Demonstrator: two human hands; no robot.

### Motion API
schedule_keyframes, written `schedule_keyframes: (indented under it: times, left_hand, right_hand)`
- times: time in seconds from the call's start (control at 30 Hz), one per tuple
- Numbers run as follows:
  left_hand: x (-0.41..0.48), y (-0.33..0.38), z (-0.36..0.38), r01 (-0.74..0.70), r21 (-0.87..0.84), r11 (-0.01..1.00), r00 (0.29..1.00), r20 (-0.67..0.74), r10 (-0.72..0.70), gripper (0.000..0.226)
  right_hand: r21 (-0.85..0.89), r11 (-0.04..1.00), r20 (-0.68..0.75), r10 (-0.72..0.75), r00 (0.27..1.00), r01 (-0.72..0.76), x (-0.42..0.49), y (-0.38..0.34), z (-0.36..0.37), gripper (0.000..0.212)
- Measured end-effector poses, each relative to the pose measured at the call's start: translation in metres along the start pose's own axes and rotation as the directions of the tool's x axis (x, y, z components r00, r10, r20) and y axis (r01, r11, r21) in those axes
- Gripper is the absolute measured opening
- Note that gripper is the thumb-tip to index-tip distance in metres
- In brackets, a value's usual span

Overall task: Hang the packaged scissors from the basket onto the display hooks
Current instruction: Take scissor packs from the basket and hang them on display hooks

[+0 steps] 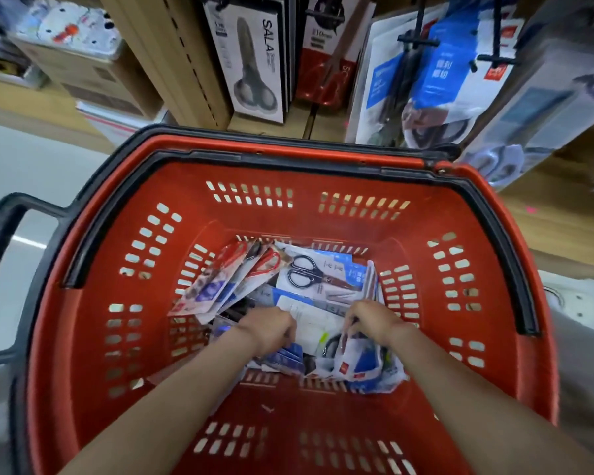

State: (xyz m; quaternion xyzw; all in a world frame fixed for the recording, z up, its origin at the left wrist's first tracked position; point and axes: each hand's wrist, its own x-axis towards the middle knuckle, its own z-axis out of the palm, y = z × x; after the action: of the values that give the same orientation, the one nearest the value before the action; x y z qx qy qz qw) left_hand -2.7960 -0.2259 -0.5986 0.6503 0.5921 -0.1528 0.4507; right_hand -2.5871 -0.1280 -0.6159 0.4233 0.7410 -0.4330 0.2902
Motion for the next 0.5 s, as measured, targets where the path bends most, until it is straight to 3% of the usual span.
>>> schedule_keyframes:
  times: [0.13,0.27,0.37,0.5]
  left_hand:
    - [-0.004,0.002,-0.001,-0.019,0.004,1.000,0.997,-0.081,0.020,0.023]
    - [-0.018,-0.010,-0.012,-0.063,-0.255,0.965,0.963,-0.268,-0.008,0.023]
    - [-0.035,-0.009,-0.025,-0.154,-0.430,0.889,0.897,-0.439,-0.057,0.023]
    - [-0.057,0.001,-0.037,-0.231,-0.554,0.800,0.763,-0.613,-0.205,0.008]
  right_hand:
    - [0.063,0.997,-0.049,-0.031,0.998,0.034,-0.001,-0.005,-0.008,0.019]
    - [0.268,0.956,-0.253,-0.053,0.966,0.123,-0.007,-0.029,-0.031,0.022]
    - [0.374,0.908,-0.405,-0.026,0.914,0.191,-0.016,-0.049,-0.048,0.023]
    - [0.423,0.854,-0.627,0.034,0.778,0.303,-0.039,-0.064,-0.064,0.010]
